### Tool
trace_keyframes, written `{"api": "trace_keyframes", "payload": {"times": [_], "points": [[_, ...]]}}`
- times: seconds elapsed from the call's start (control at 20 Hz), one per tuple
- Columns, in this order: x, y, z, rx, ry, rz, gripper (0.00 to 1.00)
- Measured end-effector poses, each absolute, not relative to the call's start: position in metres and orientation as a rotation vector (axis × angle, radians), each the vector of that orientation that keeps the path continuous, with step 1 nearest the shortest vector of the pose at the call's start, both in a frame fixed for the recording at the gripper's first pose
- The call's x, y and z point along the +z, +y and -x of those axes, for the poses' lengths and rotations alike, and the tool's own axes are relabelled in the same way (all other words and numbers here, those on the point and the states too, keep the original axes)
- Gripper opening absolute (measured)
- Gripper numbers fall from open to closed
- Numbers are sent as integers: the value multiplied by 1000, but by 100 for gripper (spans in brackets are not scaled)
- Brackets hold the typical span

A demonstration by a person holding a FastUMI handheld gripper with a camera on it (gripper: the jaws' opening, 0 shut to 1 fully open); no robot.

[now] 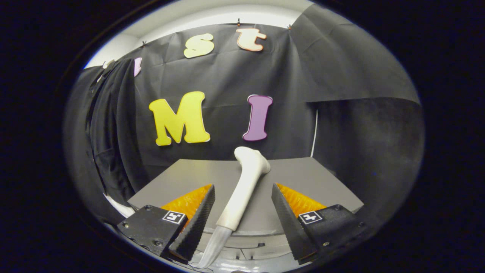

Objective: Iron the clothes twice with a garment steamer, once on the left side and once on the right side.

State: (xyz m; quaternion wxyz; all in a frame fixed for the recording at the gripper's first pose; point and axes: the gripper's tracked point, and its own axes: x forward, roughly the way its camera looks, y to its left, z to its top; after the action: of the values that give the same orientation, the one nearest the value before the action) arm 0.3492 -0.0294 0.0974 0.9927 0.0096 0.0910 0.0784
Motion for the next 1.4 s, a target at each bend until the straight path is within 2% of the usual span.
{"api": "trace_keyframes", "payload": {"times": [0.4,0.6,0.8,0.9,1.1,1.25,1.4], "points": [[64,-22,-395,203,332,-43,93],[49,-10,-400,264,433,-96,88],[50,-9,-399,232,444,-109,77],[50,-10,-404,201,441,-115,69],[50,-6,-404,224,447,-156,58],[54,1,-402,227,438,-197,40],[65,7,-389,230,399,-155,35]]}}
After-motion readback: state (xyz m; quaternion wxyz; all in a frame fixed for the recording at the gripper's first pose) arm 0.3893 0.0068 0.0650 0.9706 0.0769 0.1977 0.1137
